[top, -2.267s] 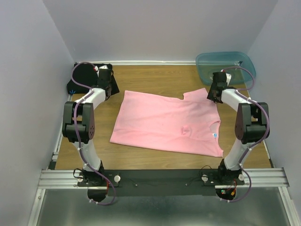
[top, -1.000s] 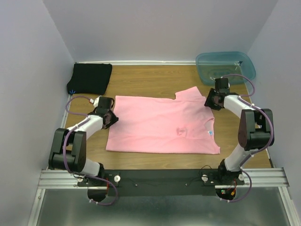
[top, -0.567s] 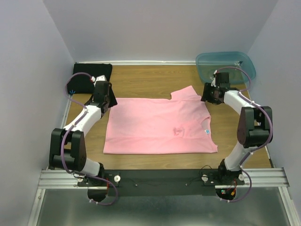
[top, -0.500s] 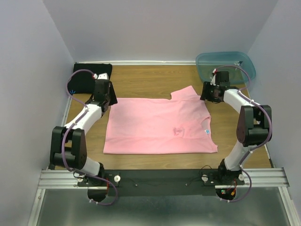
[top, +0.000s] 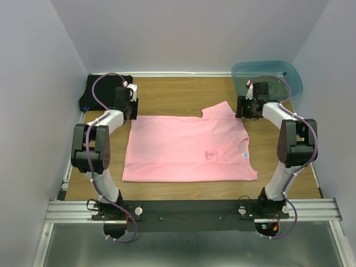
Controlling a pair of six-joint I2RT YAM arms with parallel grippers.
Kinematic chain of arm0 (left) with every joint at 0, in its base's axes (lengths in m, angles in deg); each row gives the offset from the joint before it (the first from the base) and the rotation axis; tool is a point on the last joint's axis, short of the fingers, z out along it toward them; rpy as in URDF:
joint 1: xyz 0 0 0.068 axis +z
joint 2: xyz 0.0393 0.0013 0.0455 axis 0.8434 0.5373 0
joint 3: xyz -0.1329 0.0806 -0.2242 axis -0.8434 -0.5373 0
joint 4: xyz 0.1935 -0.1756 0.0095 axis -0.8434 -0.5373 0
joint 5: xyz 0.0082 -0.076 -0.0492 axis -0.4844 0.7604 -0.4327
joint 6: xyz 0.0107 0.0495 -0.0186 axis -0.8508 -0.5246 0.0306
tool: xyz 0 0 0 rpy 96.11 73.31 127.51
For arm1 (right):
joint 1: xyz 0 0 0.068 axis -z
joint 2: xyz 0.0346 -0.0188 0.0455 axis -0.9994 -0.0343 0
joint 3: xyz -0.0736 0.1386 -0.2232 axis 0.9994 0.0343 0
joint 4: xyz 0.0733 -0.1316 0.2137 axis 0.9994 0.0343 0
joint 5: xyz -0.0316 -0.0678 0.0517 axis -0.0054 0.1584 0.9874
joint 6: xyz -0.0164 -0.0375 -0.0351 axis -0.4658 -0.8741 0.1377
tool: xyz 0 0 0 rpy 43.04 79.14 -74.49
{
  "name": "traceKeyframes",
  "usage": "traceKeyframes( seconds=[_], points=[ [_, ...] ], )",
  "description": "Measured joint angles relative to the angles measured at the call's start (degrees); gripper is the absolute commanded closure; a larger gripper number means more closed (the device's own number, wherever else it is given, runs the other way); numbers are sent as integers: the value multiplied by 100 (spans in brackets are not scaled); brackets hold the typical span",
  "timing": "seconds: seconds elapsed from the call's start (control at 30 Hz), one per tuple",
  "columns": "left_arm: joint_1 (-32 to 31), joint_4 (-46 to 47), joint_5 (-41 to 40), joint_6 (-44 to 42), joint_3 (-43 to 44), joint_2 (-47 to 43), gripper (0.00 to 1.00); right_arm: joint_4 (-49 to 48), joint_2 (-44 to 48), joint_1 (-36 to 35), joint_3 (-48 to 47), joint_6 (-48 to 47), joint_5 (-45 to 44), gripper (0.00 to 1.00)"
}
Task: Fold and stack the t-shirts
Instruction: Fold the tshirt
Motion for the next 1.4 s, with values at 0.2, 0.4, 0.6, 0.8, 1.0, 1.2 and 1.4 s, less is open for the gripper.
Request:
traceKeyframes(
  seconds=[0.2, 0.4, 0.6, 0.8, 1.0, 1.2, 1.4],
  points=[
    [101, -44, 142, -138, 133, 225, 51, 0, -9, 0, -66, -35, -11, 30],
    [101, -57, 417, -166, 157, 439, 51, -2, -22, 0, -111, -44, -20, 30],
    [101, -116, 531, -142, 264, 625, 51, 0, -55, 0, -111, -44, -22, 30],
    [101, -212, 472, -72, 538, 872, 50, 0, -55, 0, -111, -44, -35, 30],
    [98, -413, 474, 17, 824, 1047, 50, 0, -59, 0, -111, -35, -35, 30],
    [83, -638, 474, 57, 1161, 1250, 57, 0, -59, 0, -111, -33, -33, 30],
    [72, -839, 474, 118, 1412, 1384, 58, 0, -59, 0, -111, -11, -37, 30]
  ],
)
